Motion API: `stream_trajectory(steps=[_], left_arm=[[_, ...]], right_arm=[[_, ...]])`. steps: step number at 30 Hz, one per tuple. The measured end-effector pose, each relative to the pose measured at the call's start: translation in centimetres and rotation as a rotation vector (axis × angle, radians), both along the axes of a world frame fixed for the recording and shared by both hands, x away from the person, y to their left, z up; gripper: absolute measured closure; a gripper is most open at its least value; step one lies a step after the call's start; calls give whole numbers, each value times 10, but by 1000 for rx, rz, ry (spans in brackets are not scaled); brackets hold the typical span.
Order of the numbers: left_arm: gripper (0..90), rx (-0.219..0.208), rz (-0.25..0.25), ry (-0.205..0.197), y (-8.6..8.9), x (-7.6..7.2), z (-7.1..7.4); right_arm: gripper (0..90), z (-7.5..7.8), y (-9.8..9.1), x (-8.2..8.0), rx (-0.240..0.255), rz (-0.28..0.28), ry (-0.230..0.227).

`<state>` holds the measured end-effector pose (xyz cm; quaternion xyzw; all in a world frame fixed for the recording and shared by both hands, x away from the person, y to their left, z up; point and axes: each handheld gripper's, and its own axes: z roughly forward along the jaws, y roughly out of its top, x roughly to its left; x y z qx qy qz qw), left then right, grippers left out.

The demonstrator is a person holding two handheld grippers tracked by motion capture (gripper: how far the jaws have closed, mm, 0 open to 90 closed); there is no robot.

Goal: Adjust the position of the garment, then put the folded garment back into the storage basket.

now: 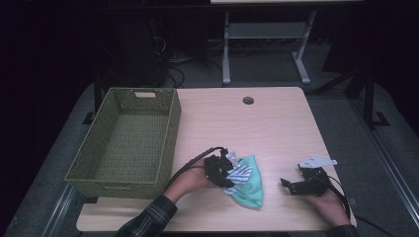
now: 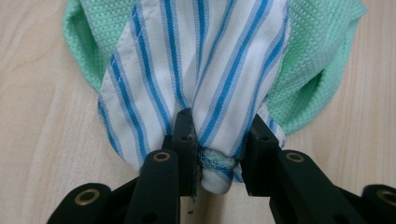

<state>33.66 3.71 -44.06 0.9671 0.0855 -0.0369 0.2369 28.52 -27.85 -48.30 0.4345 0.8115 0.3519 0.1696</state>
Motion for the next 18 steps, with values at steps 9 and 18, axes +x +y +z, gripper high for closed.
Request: stream_trajectory(steps=[9, 18], left_arm=[[701, -64, 90, 7, 11, 4, 17], [705, -99, 148, 5, 26, 9, 40]], right_arm=[[86, 0, 0, 0, 1, -2, 2], [86, 0, 0, 0, 1, -1, 1]])
